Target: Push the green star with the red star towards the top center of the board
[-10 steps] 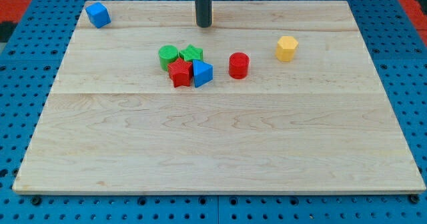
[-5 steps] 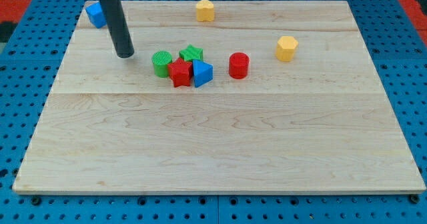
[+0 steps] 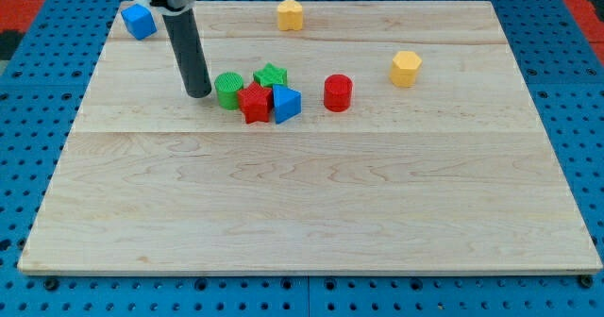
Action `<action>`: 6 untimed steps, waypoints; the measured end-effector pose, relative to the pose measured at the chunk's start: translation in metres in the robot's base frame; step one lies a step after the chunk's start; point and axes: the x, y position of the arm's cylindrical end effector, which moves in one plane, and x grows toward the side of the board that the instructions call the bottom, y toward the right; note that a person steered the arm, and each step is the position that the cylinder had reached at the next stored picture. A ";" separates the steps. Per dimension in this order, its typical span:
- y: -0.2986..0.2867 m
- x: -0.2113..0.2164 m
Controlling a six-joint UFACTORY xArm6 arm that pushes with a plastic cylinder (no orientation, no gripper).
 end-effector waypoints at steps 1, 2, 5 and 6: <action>0.000 0.001; 0.014 0.007; 0.049 0.080; 0.084 0.047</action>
